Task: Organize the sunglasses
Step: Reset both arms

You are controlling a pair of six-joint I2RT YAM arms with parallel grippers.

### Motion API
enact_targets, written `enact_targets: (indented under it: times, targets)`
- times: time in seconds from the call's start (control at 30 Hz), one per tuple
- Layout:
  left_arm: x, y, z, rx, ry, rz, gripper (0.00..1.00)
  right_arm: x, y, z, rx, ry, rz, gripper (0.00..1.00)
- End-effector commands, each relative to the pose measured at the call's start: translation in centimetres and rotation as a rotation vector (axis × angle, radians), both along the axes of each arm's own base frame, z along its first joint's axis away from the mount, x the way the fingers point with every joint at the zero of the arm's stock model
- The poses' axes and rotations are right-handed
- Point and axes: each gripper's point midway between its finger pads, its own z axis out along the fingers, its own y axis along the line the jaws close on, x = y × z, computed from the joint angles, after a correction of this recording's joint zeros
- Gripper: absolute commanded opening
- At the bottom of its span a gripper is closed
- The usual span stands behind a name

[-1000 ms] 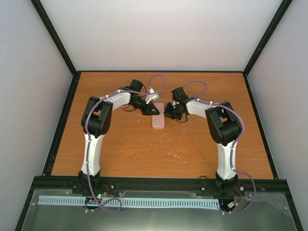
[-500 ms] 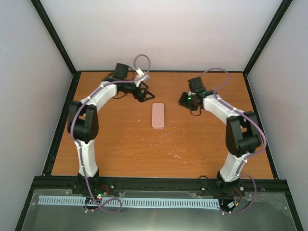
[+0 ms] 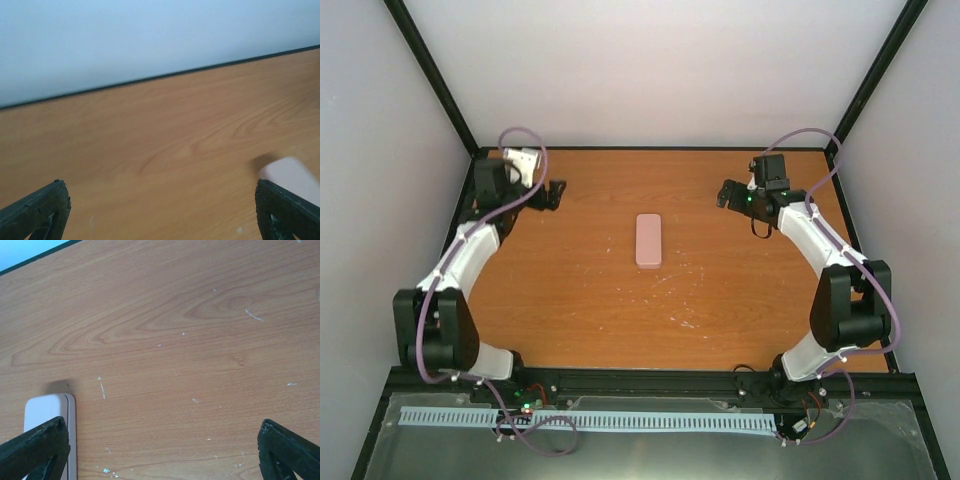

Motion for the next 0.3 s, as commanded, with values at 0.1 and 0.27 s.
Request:
enact_targets:
  times: [0.1, 0.27]
  targets:
    - [-3.0, 5.0, -0.9, 0.105, -0.161, 0.246, 0.99, 0.1, -0.2, -1.6, -0.002, 0.030, -0.031, 1.00]
    - [-3.4, 6.3, -3.1, 0.136, -0.112, 0.309, 0.99, 0.2, 0.2, -1.7, 0.057, 0.018, -0.062, 1.00]
